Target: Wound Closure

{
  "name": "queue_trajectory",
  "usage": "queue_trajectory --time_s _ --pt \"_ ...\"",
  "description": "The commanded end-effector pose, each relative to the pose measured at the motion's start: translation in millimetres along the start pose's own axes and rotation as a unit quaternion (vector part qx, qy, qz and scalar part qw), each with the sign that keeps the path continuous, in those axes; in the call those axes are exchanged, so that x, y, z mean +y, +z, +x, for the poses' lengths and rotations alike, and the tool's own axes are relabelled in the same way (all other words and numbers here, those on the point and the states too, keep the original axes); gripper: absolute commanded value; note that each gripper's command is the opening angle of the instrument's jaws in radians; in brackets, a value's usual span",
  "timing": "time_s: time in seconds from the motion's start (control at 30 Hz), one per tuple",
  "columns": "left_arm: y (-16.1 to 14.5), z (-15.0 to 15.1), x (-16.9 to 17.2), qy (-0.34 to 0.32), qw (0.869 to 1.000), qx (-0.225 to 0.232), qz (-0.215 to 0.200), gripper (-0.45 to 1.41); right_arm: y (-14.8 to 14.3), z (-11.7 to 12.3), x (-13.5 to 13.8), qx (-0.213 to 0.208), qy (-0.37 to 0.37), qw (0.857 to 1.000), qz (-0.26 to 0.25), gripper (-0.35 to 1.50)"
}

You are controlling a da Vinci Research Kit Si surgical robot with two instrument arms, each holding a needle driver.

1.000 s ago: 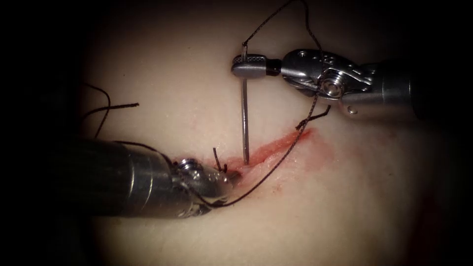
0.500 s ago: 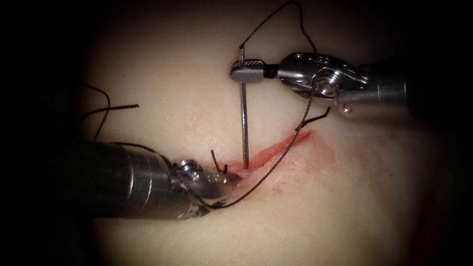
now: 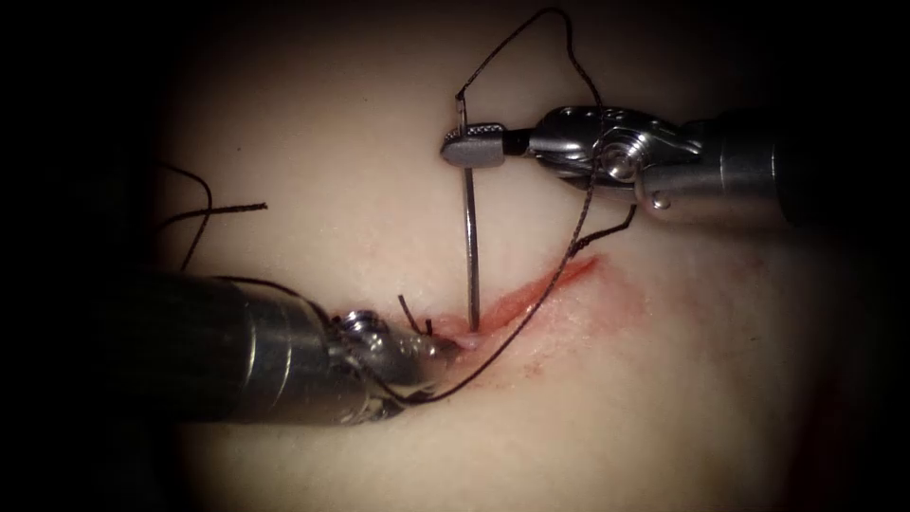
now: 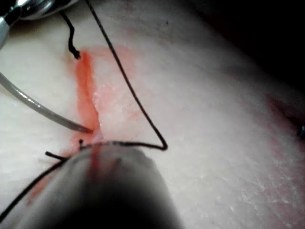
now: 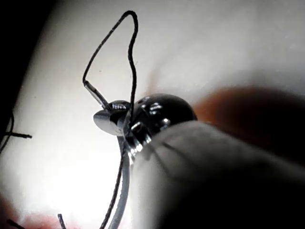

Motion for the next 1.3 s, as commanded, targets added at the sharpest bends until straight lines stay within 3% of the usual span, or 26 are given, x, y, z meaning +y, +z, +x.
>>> queue_trajectory --time_s 0.03,1.3 --pt "0.6 0.0 0.4 0.0 1.0 0.0 0.0 -0.45 0.9 0.1 0.0 -0.002 0.002 1.0 0.003 -0.35" --pt "0.7 -0.1 0.4 0.0 1.0 0.0 0.0 -0.45 2.0 -4.6 -1.9 -0.071 0.131 0.988 0.036 -0.35"
